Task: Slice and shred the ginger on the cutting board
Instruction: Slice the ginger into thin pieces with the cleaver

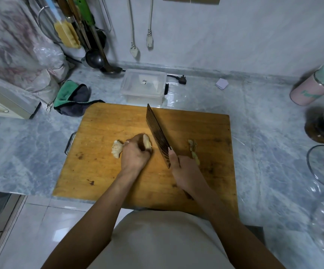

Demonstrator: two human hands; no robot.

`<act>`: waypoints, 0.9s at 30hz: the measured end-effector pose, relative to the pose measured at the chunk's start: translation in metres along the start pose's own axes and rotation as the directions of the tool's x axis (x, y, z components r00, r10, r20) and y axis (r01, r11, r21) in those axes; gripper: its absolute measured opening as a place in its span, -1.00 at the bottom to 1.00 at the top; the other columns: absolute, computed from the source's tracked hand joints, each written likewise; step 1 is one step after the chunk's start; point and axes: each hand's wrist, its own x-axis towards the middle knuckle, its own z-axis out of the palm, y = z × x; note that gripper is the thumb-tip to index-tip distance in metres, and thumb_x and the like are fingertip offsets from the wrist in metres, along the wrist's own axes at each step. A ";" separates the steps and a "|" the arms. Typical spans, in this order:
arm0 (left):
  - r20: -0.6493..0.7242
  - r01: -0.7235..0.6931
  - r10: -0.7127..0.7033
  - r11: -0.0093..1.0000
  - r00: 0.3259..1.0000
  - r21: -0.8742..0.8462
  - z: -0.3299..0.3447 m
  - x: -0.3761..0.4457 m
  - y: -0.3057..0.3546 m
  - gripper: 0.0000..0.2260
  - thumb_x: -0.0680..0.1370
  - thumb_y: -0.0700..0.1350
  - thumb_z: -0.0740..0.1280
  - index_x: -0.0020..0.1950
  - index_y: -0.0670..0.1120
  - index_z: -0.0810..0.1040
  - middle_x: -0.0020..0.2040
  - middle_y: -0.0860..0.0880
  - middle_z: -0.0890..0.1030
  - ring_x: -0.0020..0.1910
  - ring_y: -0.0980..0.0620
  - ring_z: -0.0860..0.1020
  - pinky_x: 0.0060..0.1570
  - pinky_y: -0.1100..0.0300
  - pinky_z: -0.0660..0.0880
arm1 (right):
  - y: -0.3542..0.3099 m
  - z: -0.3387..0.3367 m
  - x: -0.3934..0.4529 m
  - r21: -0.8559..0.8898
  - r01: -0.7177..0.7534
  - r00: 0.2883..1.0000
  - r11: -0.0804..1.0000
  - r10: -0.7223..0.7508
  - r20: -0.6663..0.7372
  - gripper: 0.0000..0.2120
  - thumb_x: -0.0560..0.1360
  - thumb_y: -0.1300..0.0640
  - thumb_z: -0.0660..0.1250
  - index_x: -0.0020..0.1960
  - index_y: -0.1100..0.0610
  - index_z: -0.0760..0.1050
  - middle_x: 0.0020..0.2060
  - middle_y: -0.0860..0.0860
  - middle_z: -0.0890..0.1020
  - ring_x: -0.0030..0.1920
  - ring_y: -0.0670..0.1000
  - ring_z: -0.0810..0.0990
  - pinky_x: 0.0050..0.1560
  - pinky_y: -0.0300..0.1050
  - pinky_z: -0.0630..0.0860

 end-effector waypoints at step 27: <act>0.335 -0.475 0.336 0.635 0.880 0.610 -0.017 0.009 0.011 -0.72 0.65 -0.10 0.19 0.32 -0.19 0.43 0.19 -0.15 0.51 0.01 -0.17 0.59 -0.06 0.01 0.51 | 0.016 -0.015 0.001 0.089 -0.015 1.000 0.996 0.012 0.027 -0.39 0.69 -0.22 -0.05 -0.28 0.15 0.46 -0.43 0.06 0.49 -0.49 -0.05 0.45 -0.30 -0.12 0.44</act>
